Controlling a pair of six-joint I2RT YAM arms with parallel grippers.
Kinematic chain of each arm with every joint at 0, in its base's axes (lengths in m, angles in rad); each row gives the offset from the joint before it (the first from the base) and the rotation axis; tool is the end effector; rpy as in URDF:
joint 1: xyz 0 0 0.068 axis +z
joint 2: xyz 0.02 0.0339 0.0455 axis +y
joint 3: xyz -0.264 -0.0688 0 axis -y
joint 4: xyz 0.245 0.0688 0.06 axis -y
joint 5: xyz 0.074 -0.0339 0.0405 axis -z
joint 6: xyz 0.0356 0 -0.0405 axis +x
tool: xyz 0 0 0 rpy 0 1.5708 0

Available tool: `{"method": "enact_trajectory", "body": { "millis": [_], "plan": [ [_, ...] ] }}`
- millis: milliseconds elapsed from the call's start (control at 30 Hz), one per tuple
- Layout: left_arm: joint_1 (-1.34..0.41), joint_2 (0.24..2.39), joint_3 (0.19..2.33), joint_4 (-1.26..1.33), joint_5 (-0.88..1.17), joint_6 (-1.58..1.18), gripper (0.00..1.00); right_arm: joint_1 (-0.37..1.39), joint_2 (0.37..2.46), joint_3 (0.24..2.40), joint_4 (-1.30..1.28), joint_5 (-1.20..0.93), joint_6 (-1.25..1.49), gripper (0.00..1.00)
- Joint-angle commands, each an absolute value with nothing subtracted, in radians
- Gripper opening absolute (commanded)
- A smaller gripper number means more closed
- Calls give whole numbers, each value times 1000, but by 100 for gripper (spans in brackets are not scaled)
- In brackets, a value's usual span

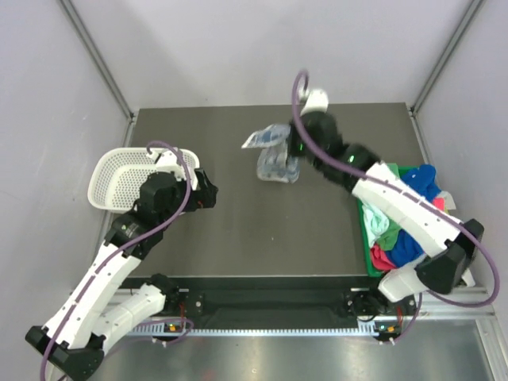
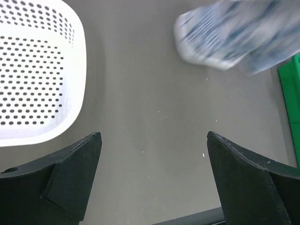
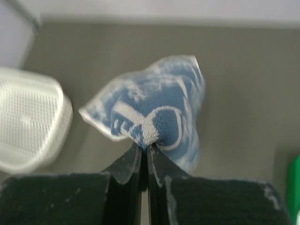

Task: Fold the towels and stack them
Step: Move the towel to the center of the board, then flatten out the crumpled towel

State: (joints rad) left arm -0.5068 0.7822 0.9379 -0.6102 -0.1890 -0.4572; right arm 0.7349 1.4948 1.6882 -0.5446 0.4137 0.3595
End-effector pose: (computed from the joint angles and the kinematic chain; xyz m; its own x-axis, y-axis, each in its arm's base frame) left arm 0.1461 -0.0734 0.3490 -0.4897 -0.2240 -0.8426 0.1259 0.9381 -0.3226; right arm 0.2536 0.2099 0.4460 -0.3564 0.1121 -0.9276 -0.2228 0.9540 0.2009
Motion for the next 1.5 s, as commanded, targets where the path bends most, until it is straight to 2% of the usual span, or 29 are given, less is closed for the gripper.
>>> {"method": "enact_trajectory", "body": {
  "millis": [0, 33, 133, 200, 233, 267, 433, 567, 633, 733, 833, 933, 1000, 1133, 1233, 1467],
  "plan": [
    [-508, 792, 937, -611, -238, -521, 99, 826, 1300, 1368, -338, 400, 493, 0],
    [-508, 790, 921, -601, -232, -534, 99, 848, 1270, 1186, -315, 396, 527, 0],
    [-508, 801, 832, -536, -207, -586, 98, 932, 1157, 870, -252, 422, 674, 0],
    [-508, 819, 776, -462, -166, -629, 96, 965, 1070, 740, -216, 410, 783, 1],
    [-508, 830, 755, -437, -154, -643, 94, 1012, 1045, 650, -201, 413, 813, 6],
    [-508, 856, 717, -417, -126, -672, 93, 1040, 1025, 622, -209, 420, 836, 9],
    [-509, 940, 664, -313, -72, -726, 84, 1152, 988, 639, -363, 535, 884, 44],
    [-512, 1008, 661, -265, -54, -730, 75, 1152, 979, 738, -492, 635, 841, 55],
    [-528, 1052, 692, -262, -49, -712, 68, 1154, 991, 805, -544, 690, 835, 55],
    [-541, 1103, 739, -268, -70, -692, 62, 1154, 1005, 847, -588, 750, 830, 44],
    [-541, 1189, 794, -221, -89, -693, 62, 1155, 1041, 848, -493, 707, 787, 41],
    [-540, 1363, 895, -173, -91, -687, 61, 1180, 1143, 856, -401, 646, 759, 38],
    [-541, 1443, 948, -140, -92, -672, 61, 1195, 1233, 870, -382, 646, 744, 38],
    [-535, 1693, 1153, -178, -81, -646, 60, 1201, 1311, 876, -272, 614, 700, 38],
    [-528, 1823, 1227, -186, -64, -641, 58, 1207, 1356, 879, -236, 601, 677, 38],
    [-529, 1934, 1302, -209, -67, -647, 54, 1235, 1431, 873, -186, 588, 672, 39]
  ]
}}
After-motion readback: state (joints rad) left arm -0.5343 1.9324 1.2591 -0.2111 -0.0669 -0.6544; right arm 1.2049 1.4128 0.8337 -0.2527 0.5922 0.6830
